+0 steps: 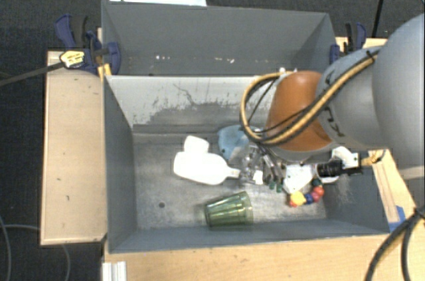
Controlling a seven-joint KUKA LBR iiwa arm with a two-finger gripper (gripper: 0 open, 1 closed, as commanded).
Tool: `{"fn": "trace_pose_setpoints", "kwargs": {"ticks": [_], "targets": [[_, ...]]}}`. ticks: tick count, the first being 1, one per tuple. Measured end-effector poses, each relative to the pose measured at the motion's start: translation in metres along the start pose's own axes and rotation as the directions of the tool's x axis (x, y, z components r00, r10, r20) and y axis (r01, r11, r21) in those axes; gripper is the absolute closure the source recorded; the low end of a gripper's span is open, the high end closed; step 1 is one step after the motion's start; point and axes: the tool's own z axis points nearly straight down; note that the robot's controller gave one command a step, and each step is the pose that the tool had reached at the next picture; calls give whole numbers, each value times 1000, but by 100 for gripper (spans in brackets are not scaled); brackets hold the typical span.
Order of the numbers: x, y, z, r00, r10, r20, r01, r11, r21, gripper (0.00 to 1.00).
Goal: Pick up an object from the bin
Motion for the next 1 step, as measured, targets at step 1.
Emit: {"fn": "trace_pose_setpoints", "kwargs": {"ticks": [1], "targets": [[-1, 0, -5, 1000, -1, 2, 1, 1000, -1, 100]]}}
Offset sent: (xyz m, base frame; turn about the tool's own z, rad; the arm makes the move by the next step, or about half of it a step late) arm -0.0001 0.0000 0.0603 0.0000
